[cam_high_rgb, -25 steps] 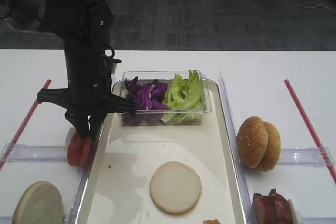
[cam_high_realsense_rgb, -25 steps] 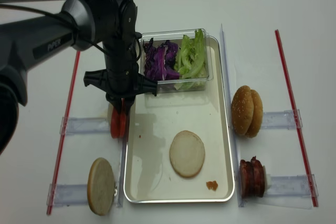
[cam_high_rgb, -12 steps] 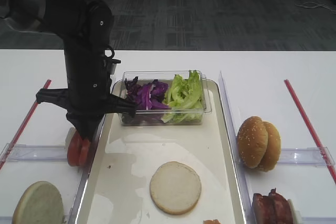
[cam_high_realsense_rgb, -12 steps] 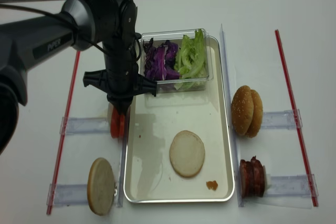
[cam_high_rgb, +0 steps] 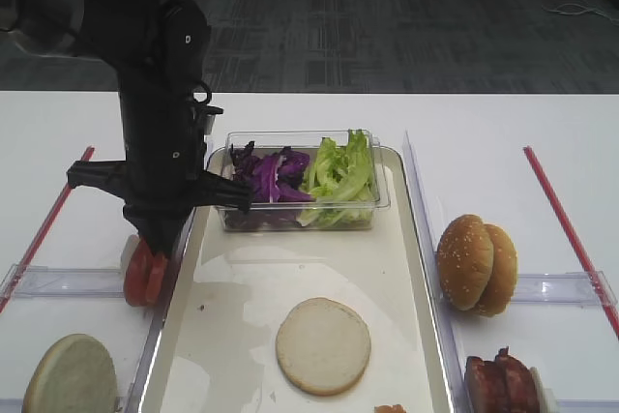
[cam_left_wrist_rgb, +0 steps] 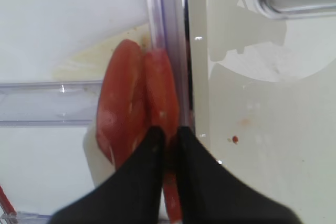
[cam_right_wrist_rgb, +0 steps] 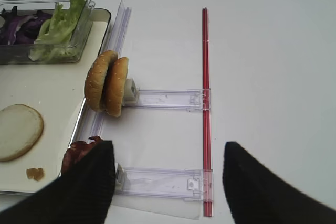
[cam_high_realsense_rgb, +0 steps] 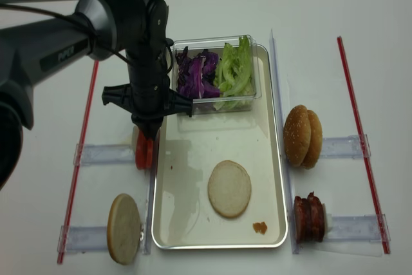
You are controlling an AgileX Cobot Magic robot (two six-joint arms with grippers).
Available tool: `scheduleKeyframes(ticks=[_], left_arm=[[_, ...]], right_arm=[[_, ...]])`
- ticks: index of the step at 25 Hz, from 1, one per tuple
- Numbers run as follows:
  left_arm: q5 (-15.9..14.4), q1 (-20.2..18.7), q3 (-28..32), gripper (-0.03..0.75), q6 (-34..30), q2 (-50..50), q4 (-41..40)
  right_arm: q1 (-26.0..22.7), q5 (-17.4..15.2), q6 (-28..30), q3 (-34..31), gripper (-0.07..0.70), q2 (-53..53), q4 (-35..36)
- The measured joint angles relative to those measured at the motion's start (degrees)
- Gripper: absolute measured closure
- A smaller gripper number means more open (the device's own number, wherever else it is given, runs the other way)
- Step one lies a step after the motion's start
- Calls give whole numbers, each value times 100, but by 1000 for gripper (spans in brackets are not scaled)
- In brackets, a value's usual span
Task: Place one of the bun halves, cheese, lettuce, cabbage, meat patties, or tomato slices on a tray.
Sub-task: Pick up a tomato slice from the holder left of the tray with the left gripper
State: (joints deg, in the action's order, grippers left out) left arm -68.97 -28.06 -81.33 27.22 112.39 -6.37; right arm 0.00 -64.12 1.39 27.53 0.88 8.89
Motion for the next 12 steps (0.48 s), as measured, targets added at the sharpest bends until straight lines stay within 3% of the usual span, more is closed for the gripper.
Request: scheduleKeyframes(ticks=[12], left_arm=[[0, 0, 0, 650, 0, 0, -10]], right_arm=[[0, 0, 0, 0, 178, 0, 0]])
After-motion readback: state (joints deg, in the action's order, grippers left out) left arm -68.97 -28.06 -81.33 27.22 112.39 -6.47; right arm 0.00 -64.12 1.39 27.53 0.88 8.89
